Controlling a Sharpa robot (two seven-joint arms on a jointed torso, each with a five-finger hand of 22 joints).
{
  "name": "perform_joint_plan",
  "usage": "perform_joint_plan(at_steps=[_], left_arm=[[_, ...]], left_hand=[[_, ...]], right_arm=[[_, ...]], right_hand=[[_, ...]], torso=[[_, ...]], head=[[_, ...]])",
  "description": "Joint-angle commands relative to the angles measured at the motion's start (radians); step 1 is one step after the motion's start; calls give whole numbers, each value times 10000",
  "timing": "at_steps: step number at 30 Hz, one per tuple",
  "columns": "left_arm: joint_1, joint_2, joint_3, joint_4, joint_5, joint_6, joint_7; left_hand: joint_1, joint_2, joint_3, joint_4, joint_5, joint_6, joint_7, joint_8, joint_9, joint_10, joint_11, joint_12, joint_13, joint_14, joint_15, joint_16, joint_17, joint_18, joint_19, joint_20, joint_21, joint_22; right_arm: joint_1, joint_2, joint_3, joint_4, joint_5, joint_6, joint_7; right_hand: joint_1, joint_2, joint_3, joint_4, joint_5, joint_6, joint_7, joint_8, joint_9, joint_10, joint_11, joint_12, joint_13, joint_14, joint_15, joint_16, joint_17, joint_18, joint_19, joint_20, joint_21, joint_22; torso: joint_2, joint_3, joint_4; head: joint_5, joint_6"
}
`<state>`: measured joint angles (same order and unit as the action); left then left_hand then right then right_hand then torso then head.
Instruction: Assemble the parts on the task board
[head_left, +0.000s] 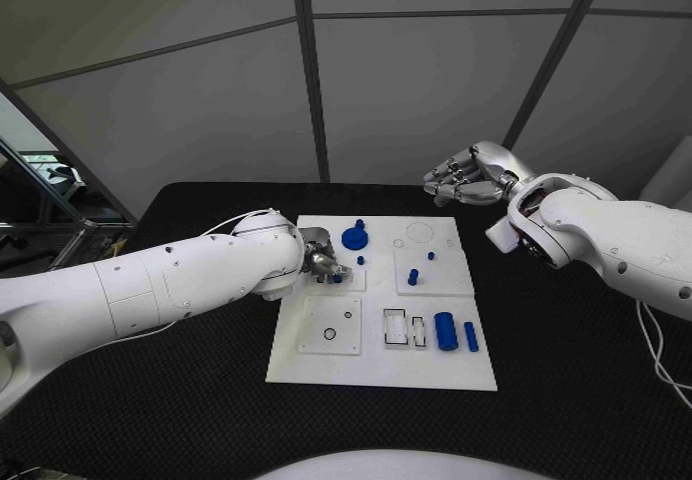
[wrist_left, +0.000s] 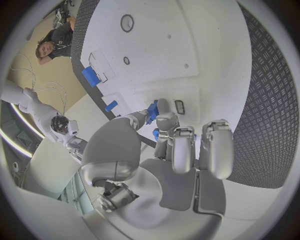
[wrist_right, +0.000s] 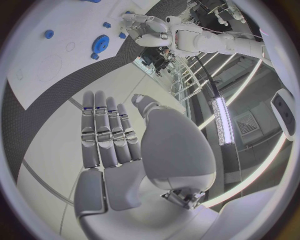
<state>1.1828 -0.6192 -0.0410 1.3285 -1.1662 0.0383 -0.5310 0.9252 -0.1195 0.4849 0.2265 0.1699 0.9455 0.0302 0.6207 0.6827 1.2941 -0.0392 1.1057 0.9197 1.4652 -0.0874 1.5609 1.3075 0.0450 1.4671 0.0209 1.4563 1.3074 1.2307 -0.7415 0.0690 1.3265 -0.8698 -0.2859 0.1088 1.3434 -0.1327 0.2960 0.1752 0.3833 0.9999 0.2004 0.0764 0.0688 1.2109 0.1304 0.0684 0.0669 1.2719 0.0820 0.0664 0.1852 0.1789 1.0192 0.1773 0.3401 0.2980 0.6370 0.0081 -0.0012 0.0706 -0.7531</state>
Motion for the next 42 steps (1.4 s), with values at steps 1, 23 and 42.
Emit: perform_joint_plan(at_steps=[1, 23, 42], left_arm=[[-20, 19, -24, -32, -38, 264, -136], [-4, -31, 104, -51, -74, 93, -120], [10, -380, 956, 248, -58, 4, -101]], left_hand=[[-103, 11, -80, 10, -18, 70, -5, -9, -8, 89, 3, 35, 8, 1034, -83, 52, 2554, -116, 516, -69, 66, 1201], [-178, -188, -621, 171, -28, 48, -2, -20, -21, 12, 5, -50, -141, 1018, -83, 17, 2496, -99, 485, -74, 5, 1142], [186, -118, -2671, 602, -6, -109, 24, 13, -9, -228, 32, -212, -509, 988, -70, -46, 2392, -73, 441, -76, -114, 1066]], right_arm=[[19, -11, 5, 17, 38, -27, -1], [18, -9, 5, 6, -49, -158, -5], [15, 68, 4, -102, -75, -400, 6]], right_hand=[[15, -8, -43, -32, 53, -64, 5, -38, 2, -40, 6, -37, -1, -57, -16, -40, -13, 25, 13, 89, -53, -10], [51, -28, -51, -67, 41, -80, 13, -40, 2, -59, 14, -37, -2, -73, -12, -38, -23, 25, 21, 92, -81, -31], [36, -71, -96, -79, 84, -121, 39, -49, -1, -111, 42, -42, -5, -139, 18, -47, -50, 16, 14, 111, -146, -74]], torso=[[-5, 6, -5], [1, -10, 7], [-5, 1, 4]], head=[[-15, -4], [-15, -19], [-13, -22]])
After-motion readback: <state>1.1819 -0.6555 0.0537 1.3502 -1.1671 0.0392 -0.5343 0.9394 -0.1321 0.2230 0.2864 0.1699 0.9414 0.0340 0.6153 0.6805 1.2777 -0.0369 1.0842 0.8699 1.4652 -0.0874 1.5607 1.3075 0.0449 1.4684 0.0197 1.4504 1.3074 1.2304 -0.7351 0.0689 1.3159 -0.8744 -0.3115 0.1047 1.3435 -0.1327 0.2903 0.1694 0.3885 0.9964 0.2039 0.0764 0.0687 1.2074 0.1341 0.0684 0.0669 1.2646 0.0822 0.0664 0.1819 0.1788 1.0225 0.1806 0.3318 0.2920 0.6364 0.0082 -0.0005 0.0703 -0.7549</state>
